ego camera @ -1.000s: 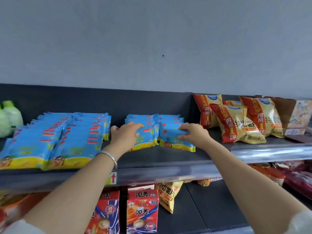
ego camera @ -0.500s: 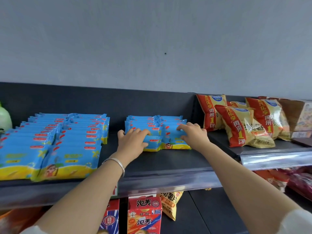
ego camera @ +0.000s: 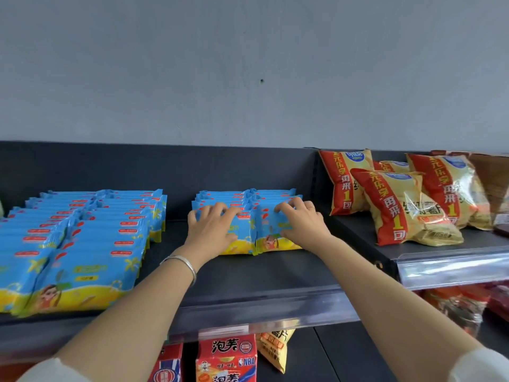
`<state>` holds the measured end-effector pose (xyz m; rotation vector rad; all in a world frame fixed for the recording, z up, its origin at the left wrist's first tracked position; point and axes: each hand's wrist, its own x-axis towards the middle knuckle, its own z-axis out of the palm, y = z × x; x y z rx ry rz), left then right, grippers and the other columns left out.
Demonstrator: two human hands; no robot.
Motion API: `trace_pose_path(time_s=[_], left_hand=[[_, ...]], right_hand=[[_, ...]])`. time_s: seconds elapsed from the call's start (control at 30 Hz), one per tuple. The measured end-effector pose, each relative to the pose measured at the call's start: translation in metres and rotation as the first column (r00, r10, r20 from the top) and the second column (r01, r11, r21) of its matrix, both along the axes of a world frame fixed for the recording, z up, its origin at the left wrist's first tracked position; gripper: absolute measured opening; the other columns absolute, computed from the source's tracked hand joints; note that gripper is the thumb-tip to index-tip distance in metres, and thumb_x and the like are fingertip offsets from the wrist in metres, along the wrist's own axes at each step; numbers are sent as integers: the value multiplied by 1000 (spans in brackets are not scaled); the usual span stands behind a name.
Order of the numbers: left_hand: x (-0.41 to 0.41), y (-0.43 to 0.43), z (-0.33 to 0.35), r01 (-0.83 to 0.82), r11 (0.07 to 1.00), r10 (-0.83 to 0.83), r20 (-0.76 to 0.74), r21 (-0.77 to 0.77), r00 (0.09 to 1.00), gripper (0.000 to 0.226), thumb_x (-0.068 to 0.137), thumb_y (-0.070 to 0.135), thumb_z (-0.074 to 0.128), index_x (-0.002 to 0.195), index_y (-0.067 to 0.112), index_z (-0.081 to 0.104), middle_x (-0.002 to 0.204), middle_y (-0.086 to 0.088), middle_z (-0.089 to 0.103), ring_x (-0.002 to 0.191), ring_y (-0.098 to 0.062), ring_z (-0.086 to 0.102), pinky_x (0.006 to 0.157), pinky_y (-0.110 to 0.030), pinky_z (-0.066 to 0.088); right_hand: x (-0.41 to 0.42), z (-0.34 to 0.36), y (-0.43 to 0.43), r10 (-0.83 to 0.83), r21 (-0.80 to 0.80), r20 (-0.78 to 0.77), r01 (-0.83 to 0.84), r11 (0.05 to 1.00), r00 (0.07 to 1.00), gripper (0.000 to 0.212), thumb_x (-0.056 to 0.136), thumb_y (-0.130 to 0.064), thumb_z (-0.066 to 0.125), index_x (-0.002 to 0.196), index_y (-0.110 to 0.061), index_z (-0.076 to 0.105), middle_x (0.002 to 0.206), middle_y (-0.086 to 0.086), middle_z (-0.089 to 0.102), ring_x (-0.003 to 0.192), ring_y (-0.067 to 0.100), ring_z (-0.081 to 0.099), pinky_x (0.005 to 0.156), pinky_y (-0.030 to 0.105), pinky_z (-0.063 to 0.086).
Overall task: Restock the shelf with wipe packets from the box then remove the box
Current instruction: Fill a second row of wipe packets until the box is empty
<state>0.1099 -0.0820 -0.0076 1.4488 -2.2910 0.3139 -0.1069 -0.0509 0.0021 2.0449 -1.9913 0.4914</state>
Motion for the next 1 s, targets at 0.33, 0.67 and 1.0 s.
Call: trace_pose_path(time_s=[0.33, 0.67, 1.0], left_hand=[[-1, 11, -4, -11, 992, 31, 157, -129, 987, 76, 82, 55, 61, 143, 29, 24, 135, 2, 33, 125, -23, 32, 104, -44, 22], [-28, 31, 12, 151, 976, -149, 19, -160, 989, 37, 92, 44, 50, 127, 32, 48, 132, 9, 46, 125, -18, 38, 104, -40, 23], [-102, 95, 0, 407, 867, -434, -35, -288, 900, 15, 91, 26, 54, 103, 19, 59, 98, 0, 65, 96, -26, 57, 78, -37, 38]], right_hand=[[5, -5, 7, 15, -38, -134, -20, 999, 991, 69, 83, -52, 62, 141, -27, 33, 134, 4, 35, 125, 29, 33, 96, 43, 38], [3, -9, 44, -64, -171, -18, 60, 983, 998, 49, 90, -36, 58, 135, -22, 46, 134, 4, 43, 120, 31, 41, 86, 39, 42], [-43, -29, 130, -102, -393, -96, 56, 918, 990, 18, 77, -27, 59, 84, -12, 66, 77, 6, 62, 71, 31, 60, 53, 33, 45]])
